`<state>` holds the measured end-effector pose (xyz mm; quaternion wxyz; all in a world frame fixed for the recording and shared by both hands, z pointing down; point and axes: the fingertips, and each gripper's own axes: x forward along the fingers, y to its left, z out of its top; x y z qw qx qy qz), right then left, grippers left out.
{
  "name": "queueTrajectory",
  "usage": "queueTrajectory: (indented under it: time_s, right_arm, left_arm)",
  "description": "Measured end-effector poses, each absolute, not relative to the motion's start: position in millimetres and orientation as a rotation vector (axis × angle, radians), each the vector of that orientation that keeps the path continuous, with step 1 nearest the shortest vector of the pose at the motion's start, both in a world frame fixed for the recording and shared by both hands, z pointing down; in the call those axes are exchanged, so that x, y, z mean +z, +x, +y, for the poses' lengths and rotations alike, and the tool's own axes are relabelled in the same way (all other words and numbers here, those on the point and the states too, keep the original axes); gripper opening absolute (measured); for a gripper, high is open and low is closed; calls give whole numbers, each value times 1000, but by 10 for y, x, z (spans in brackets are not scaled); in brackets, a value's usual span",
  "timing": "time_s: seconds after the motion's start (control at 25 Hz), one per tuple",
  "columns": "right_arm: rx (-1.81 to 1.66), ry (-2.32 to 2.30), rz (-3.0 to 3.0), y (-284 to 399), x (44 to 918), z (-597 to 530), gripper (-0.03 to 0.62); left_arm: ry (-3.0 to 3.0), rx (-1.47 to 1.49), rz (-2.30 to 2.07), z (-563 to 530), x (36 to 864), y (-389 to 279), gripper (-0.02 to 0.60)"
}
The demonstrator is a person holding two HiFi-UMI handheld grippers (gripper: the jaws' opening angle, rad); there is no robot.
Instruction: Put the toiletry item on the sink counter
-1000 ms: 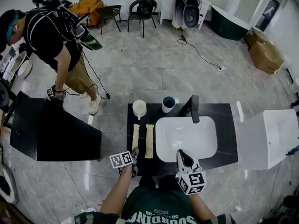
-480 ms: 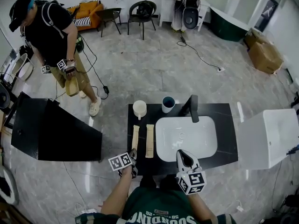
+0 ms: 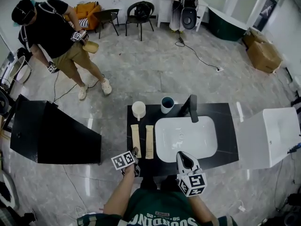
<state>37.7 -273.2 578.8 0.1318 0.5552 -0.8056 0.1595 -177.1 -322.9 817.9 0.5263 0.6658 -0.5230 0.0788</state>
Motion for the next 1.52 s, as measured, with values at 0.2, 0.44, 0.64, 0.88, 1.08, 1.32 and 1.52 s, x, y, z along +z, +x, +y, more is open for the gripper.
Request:
queueTrajectory:
  time_s: [0.2,0.44,0.64,0.88,1.08,1.32,1.52]
  right_arm:
    - [469,1606,-2342,361,5806,-2734,43]
    - [468,1574,-2366,360,5772,-2793,43]
    - [444,1543,-2415,412,5671,-2876,41]
    - [404,1483,-2465,524,5592,-2960,40]
    - [389,1482,-2471,709,5574,-3045,40]
    - [393,1504,-2480,938,5541,-3116,40]
    - [392,1532,-2486,1105,5502,-3143,40]
  left_arm:
    - [1636,214,-1307,-3230,8120,-1828,199]
    - [1823,236,-1398,-3226,7719,-1876,198]
    - [2047,245,-1467,-3288,7155,-1740,64]
    - [2321,275,-1382,-3343,6510,-1223,11]
    - [2465,285,-1326,-3350,6129,-797,11]
    - [2564,255,-1258,-3370,5783,-380,11]
    - [2632,240,-1197,-3381,5592,-81,11]
